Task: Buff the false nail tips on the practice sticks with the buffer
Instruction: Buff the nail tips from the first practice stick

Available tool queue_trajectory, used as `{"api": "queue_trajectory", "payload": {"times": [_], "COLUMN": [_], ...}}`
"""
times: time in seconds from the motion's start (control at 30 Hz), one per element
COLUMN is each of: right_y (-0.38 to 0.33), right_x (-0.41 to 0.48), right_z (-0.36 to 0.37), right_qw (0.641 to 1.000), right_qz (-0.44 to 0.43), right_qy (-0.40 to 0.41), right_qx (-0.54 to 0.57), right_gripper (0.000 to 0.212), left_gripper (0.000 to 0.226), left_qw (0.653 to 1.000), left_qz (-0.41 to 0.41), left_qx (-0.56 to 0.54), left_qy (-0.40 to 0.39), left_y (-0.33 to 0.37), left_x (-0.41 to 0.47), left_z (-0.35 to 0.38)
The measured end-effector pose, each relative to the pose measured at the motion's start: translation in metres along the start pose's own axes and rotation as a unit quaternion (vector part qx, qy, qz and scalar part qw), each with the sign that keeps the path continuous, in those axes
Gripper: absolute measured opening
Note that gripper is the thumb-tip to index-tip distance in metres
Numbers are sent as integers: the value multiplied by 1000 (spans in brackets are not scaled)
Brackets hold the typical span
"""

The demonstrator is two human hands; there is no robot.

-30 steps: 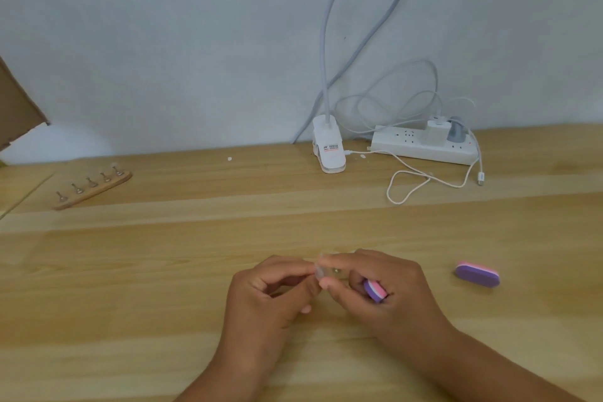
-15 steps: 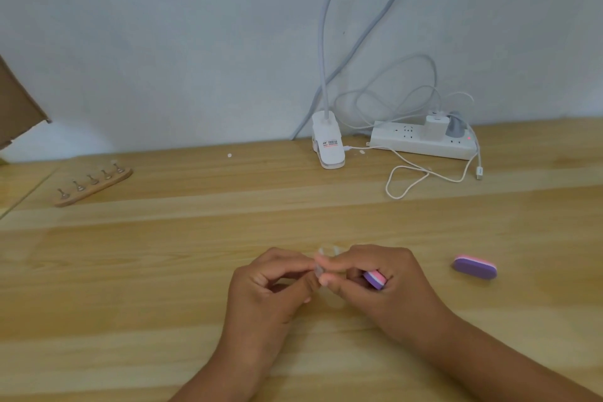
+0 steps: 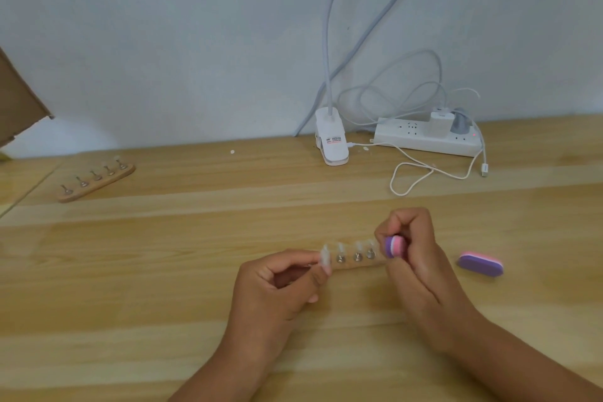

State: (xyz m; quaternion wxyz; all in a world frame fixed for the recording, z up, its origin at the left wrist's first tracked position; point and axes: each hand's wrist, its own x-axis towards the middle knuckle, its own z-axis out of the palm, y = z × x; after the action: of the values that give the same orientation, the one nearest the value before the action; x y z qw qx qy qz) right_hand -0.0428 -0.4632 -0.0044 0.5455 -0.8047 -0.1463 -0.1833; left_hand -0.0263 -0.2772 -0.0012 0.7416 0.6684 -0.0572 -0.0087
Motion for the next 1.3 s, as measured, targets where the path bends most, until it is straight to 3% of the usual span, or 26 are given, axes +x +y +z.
{"api": "queue_trajectory", "payload": {"times": [0.1, 0.23, 0.37, 0.83, 0.97, 1.1, 1.3], "right_y": [-1, -1, 2, 11, 13, 13, 16], "right_x": [-3, -5, -8, -2, -5, -2, -3], "right_z": [4, 7, 11, 15, 13, 17, 15], "right_qw": [1000, 987, 972, 962, 951, 958, 956], "right_qz": [-14, -126, -186, -209, -249, -221, -237], "right_qy": [7, 9, -20, 32, 1, 37, 18], "right_qx": [-23, -102, -144, -170, -186, -178, -175], "right_gripper": [19, 29, 32, 26, 34, 26, 26], "left_gripper": [19, 12, 12, 11, 16, 14, 16], "left_qw": [1000, 996, 989, 981, 980, 980, 982], "left_qz": [11, 63, 94, 101, 99, 101, 95], "left_qx": [14, 65, 110, 164, 169, 166, 157], "left_qy": [-11, -25, -26, -25, -26, -33, -34], "left_y": [0, 2, 4, -2, -1, -2, -3], "left_x": [-3, -6, -7, -4, -4, -3, -3], "left_z": [-1, 1, 0, -3, -5, -4, -6]}}
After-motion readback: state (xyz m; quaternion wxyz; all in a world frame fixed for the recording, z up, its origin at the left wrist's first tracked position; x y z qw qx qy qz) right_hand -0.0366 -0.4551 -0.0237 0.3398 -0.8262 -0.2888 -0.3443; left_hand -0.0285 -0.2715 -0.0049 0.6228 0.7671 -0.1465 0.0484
